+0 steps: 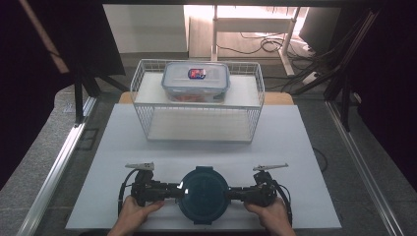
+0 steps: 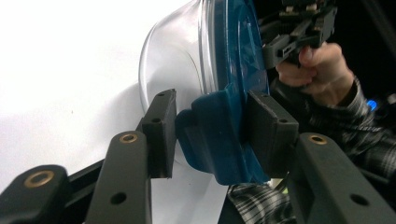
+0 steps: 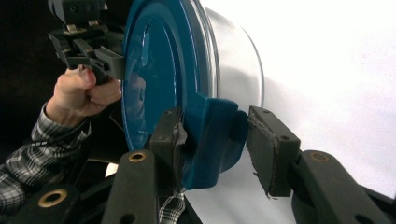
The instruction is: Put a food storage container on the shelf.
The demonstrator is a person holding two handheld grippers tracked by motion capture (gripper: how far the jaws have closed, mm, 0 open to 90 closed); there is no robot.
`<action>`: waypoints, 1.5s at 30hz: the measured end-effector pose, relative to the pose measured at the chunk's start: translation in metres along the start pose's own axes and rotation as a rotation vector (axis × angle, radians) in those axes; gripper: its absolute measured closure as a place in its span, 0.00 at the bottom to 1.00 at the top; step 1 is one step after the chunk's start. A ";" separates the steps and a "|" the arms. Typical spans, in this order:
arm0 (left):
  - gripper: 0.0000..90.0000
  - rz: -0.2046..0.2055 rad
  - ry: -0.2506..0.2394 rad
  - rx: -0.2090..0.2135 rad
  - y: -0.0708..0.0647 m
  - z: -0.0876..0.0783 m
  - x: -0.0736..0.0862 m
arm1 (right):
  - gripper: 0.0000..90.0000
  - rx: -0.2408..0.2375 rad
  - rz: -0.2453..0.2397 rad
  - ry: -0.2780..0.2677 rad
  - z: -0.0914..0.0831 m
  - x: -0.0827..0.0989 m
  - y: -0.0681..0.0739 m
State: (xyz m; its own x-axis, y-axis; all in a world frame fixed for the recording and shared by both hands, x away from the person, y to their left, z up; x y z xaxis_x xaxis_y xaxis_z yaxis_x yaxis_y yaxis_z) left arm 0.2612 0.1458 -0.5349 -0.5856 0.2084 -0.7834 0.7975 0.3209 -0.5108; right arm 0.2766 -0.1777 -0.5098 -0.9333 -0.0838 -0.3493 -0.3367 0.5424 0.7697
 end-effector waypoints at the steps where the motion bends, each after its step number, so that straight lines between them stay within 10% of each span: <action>1: 0.61 -0.004 -0.002 -0.002 0.000 0.000 0.001 | 0.63 0.005 -0.004 -0.001 0.000 0.000 0.001; 14: 0.63 -0.118 -0.021 0.019 -0.001 0.000 0.005 | 0.63 0.022 0.003 -0.010 -0.001 0.002 0.005; 45: 0.64 0.056 -0.128 -0.039 0.001 -0.041 -0.095 | 0.65 0.007 -0.215 -0.162 -0.031 -0.082 0.068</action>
State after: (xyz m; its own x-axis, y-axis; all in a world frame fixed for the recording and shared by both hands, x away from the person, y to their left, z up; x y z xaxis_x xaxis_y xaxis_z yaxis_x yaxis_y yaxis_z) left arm 0.3116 0.1638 -0.4469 -0.5147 0.1083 -0.8505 0.8209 0.3484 -0.4524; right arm 0.3264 -0.1597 -0.4125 -0.8082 -0.0629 -0.5855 -0.5233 0.5327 0.6651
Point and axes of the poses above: each handheld gripper's, and its own axes: z roughly forward along the jaws, x roughly out of its underside, y roughly to its left, the point moved 3 cm from there along z, roughly forward along the jaws, and after that the axes turned 14 degrees about z, right-handed, at the moved point
